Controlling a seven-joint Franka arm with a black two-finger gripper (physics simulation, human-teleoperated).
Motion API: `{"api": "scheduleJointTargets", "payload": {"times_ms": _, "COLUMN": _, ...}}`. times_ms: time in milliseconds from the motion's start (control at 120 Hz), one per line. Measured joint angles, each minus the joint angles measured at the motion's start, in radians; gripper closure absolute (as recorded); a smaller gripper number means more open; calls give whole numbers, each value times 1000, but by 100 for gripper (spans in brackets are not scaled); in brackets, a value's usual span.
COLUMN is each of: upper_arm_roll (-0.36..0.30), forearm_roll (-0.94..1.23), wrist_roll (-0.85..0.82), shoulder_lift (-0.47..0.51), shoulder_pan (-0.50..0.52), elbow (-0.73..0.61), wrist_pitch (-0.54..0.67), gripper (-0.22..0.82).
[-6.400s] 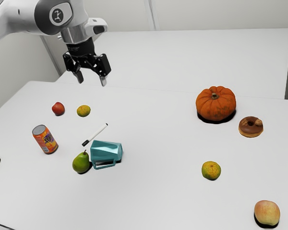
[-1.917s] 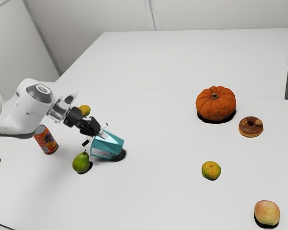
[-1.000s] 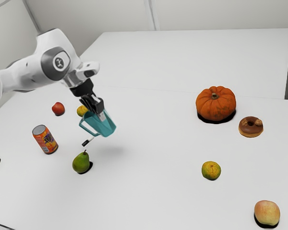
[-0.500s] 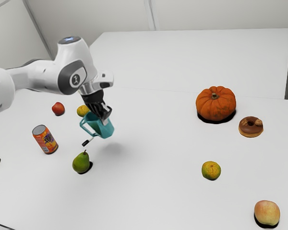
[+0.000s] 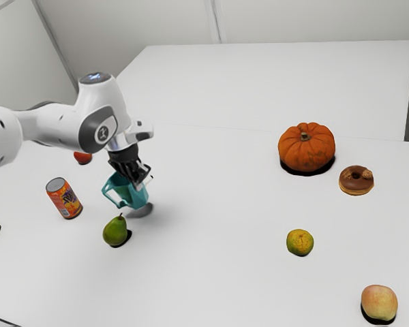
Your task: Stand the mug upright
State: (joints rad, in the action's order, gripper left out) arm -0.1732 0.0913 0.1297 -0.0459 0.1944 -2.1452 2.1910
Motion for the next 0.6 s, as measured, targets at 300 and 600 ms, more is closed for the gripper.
{"api": "scheduleJointTargets", "payload": {"times_ms": 300, "upper_arm_roll": 0, "forearm_roll": 35, "wrist_roll": -58, "shoulder_lift": -1, "shoulder_pan": -25, "elbow": -36, "wrist_pitch": 45, "gripper": 79}}
{"api": "scheduleJointTargets", "payload": {"times_ms": 600, "upper_arm_roll": 0, "forearm_roll": 39, "wrist_roll": -96, "shoulder_lift": -22, "shoulder_pan": -14, "elbow": -38, "wrist_pitch": 70, "gripper": 79}}
